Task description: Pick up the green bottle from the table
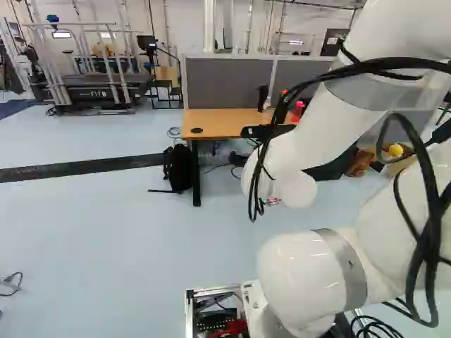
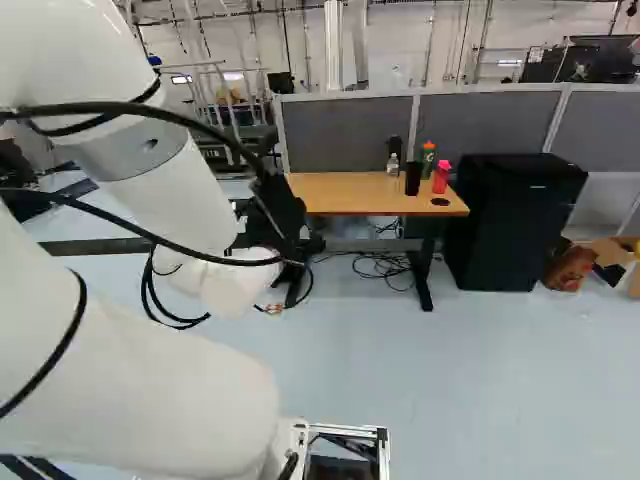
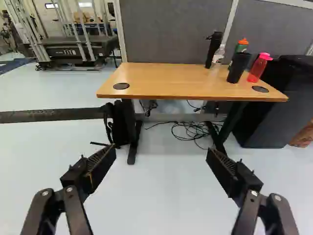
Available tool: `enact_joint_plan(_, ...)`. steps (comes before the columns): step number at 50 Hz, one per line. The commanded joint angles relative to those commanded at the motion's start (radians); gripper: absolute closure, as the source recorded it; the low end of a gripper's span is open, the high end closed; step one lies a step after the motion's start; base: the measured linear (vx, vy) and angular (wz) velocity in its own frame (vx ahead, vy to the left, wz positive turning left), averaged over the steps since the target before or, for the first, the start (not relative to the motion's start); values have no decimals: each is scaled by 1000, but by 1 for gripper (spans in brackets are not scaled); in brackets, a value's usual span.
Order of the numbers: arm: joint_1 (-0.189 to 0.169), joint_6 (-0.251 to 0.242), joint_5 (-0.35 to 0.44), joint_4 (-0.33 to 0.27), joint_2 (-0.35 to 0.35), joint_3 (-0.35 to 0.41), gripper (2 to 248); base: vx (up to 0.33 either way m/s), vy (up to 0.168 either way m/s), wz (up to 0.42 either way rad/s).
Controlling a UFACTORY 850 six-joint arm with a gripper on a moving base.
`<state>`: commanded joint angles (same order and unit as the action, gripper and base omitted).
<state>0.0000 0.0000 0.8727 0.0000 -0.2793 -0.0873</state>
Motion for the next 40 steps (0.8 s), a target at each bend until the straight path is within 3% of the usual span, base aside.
enact_joint_plan(8,0,0,0,0,0,0,3,101,0,12)
enact_joint_plan(25,0,0,0,0,0,0,3,252,-28,-13)
enact_joint_plan(40,0,0,0,0,0,0,3,261,-46,-230)
